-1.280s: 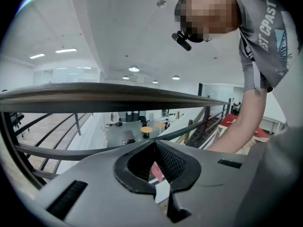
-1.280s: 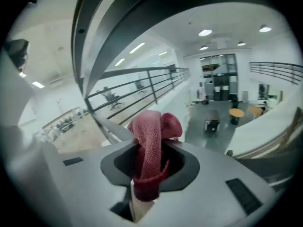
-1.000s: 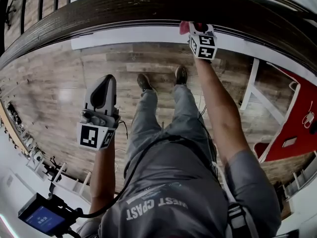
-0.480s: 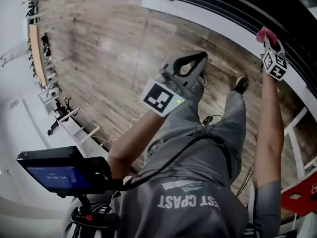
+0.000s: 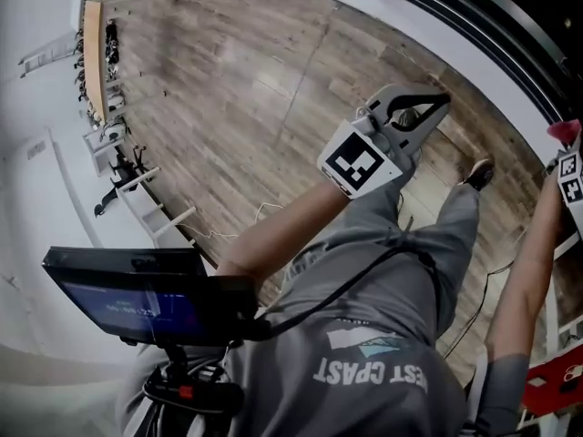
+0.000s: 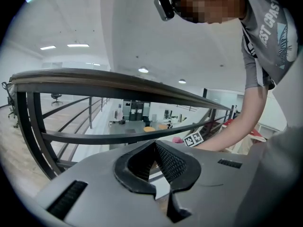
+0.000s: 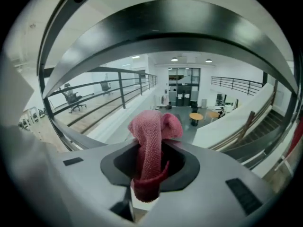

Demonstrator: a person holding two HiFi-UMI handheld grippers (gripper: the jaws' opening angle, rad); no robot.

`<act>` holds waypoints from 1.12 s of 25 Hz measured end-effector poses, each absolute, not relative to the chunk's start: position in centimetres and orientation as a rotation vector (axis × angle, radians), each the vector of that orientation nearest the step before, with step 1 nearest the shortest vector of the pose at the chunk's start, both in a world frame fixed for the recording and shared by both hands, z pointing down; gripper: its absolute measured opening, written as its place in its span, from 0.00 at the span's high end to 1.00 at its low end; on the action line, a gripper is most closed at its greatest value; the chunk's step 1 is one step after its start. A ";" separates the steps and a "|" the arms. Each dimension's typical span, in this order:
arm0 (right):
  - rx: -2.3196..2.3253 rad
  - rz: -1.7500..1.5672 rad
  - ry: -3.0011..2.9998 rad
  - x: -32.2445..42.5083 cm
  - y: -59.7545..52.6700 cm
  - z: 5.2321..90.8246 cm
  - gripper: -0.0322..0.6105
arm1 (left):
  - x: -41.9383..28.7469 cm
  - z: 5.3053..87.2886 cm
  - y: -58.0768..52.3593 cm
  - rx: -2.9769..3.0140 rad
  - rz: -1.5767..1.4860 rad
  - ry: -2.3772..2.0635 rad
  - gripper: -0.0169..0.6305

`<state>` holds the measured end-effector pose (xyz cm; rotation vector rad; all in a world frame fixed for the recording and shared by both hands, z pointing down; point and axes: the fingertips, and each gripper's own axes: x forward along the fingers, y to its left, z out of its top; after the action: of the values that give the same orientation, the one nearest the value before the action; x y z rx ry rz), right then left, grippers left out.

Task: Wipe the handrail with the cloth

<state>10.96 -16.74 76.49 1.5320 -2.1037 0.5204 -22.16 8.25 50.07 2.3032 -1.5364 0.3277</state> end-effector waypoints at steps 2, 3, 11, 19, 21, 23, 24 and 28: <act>1.547 0.553 -2.050 13.2 -17.0 77.7 0.82 | -22.4 50.0 7.8 2.295 0.322 -1.542 0.96; 1.545 0.561 -2.052 13.8 -17.0 77.9 0.82 | -21.9 49.9 7.7 2.292 0.323 -1.544 0.96; 1.108 0.597 -2.343 -6.4 -13.4 77.1 0.82 | -23.7 50.4 8.5 2.285 0.310 -1.540 0.96; 1.334 0.515 -2.231 0.8 -13.2 74.0 0.82 | -24.1 48.6 10.8 2.309 0.260 -1.555 0.96; 1.512 0.497 -2.113 7.6 -13.3 73.8 0.82 | -24.7 48.0 11.9 2.313 0.214 -1.568 0.96; 1.613 0.503 -2.028 11.6 -12.8 73.8 0.82 | -26.0 47.4 13.1 2.295 0.175 -1.582 0.96; 1.629 0.510 -2.003 12.6 -12.6 74.1 0.82 | -26.9 47.2 13.6 2.274 0.165 -1.584 0.96; 1.647 0.521 -2.003 10.7 -13.9 75.9 0.82 | -29.6 48.7 13.2 2.191 0.268 -1.567 0.96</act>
<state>10.74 -13.88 75.93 1.6474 -2.0027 0.5210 -29.57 13.23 48.72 2.1907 -1.5675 0.2681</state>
